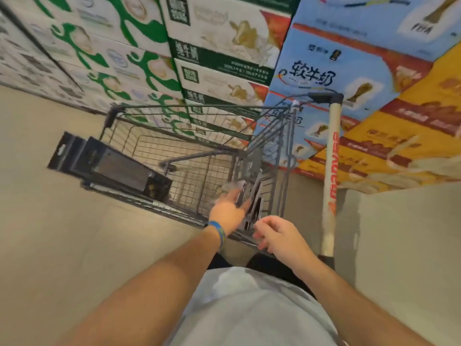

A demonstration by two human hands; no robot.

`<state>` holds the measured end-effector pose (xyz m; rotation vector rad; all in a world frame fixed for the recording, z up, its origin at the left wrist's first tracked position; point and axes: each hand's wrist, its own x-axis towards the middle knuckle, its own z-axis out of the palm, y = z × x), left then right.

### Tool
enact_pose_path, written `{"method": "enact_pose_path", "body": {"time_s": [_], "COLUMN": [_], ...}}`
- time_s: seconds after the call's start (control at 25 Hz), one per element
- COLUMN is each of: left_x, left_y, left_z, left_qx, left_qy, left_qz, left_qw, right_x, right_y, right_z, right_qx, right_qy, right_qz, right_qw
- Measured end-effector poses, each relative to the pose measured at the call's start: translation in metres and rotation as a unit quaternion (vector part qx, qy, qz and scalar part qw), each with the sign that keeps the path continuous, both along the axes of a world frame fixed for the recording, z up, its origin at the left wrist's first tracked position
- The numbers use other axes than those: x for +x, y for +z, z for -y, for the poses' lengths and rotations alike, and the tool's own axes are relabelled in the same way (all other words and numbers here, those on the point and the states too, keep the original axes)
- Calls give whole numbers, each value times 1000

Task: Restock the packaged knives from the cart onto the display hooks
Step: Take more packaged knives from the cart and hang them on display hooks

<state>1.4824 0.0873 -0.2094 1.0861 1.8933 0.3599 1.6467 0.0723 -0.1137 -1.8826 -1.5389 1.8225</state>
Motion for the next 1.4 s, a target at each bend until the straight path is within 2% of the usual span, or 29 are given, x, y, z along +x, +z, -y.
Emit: {"method": "enact_pose_path", "body": {"time_s": [0.12,0.28,0.4,0.52,0.72,0.84,0.92,1.04,1.12,1.28,1.4], "left_x": [0,-2,-6,-10,-32,-71,-94,-123,-136,-144,-152], "left_y": [-15,-26,-23,-19,-3,4,7,6,3,0,13], "left_z": [-17,-21,-23,-25,-34,-33,-26,-10,-2,7,9], "left_qx": [-34,-28,-28,-35,-54,-88,-112,-154,-154,-121,-92], "left_qy": [-115,-190,-185,-196,-227,-184,-149,-35,12,-1,19], "left_qz": [-35,-22,4,-17,-113,-151,-156,-128,-118,-64,-26], "left_qw": [992,981,982,980,966,967,970,979,981,991,995], "right_x": [-16,-33,-47,-63,-82,-93,-100,-102,-97,-92,-88], "right_y": [-12,-25,-33,-44,-70,-84,-92,-97,-98,-89,-77], "right_z": [-3,2,3,-3,-23,-37,-41,-42,-42,-46,-36], "right_qx": [-8,34,42,8,-14,-17,12,48,39,-2,52], "right_qy": [-107,-85,-8,14,-66,-7,-14,-19,10,66,22], "right_qz": [40,134,221,212,276,318,317,312,329,323,259], "right_qw": [993,987,974,977,959,948,948,948,943,944,964]}}
